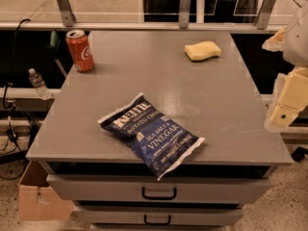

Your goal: Move sponge near blue chip bag

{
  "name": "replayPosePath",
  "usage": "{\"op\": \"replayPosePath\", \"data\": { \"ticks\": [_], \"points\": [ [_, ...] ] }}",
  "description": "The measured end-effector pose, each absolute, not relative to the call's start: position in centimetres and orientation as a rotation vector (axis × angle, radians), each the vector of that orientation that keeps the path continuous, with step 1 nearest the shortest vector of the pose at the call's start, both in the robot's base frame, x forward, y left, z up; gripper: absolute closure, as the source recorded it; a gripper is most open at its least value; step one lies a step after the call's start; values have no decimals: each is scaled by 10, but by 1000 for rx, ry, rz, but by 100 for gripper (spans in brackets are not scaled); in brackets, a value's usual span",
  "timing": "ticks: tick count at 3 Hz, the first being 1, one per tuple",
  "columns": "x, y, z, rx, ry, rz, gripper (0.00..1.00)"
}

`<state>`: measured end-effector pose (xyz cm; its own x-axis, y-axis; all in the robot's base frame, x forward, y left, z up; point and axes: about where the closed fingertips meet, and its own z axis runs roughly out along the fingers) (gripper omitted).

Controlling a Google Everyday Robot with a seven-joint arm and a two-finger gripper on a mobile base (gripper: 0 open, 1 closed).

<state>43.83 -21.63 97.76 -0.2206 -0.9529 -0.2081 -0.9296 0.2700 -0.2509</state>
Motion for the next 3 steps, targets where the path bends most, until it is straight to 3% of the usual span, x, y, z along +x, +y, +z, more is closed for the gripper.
{"op": "replayPosePath", "data": {
  "ticks": [2,3],
  "points": [
    [456,-221,973,-1690,2205,-86,0],
    [496,-235,964,-1586,2166,-35,0]
  ]
}}
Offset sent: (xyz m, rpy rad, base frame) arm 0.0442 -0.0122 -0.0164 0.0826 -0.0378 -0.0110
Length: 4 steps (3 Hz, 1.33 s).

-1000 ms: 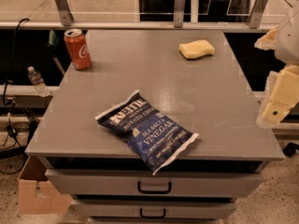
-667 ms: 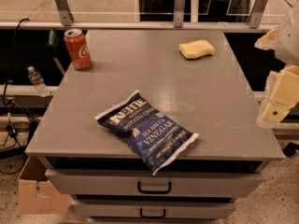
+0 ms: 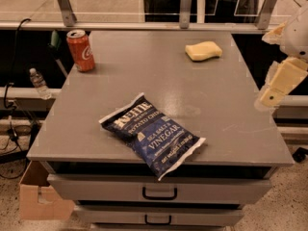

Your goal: Move sponge near blue chip bag

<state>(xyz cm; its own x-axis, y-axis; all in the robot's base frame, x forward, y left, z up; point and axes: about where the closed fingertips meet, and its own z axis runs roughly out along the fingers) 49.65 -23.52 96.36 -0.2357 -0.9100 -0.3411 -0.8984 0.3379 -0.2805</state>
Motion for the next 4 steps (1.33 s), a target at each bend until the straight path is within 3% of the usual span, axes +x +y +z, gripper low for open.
{"op": "replayPosePath", "data": {
  "ticks": [2,4],
  "points": [
    [620,-279,952,-1309,2062,-7,0],
    [628,-281,946,-1220,2101,3,0]
  ]
}}
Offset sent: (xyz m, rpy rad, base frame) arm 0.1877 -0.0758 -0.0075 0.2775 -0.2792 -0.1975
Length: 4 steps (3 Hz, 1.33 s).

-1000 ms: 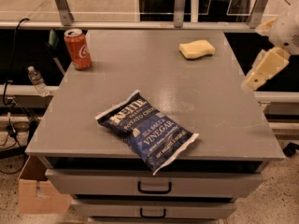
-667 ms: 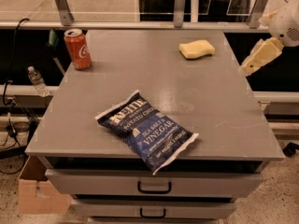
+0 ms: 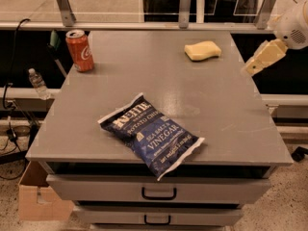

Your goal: Move sponge near blue chip bag

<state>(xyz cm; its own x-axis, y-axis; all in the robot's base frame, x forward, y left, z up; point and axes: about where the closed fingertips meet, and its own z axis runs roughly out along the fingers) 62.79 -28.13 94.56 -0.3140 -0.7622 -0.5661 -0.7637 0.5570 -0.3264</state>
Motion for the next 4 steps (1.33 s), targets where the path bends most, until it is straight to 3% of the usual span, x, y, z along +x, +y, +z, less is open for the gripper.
{"op": "replayPosePath", "data": {
  "ticks": [2,4],
  "points": [
    [703,-302,899,-750,2163,133,0],
    [760,-271,888,-691,2085,302,0]
  ]
}}
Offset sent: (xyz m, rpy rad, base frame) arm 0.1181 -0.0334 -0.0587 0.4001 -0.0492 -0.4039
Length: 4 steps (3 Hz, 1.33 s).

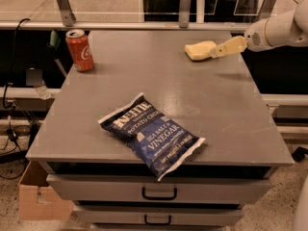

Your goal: Move sponge near blue chip bag

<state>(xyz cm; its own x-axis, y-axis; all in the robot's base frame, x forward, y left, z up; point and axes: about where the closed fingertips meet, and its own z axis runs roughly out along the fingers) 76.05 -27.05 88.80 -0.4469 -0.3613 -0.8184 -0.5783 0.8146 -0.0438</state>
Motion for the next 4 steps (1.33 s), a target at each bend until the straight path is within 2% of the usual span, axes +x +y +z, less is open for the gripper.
{"op": "replayPosePath", "data": {
  "ticks": [3,4],
  "points": [
    [789,-194,859,-836,2063,444,0],
    [791,-186,849,-852,2076,455,12]
  ]
}}
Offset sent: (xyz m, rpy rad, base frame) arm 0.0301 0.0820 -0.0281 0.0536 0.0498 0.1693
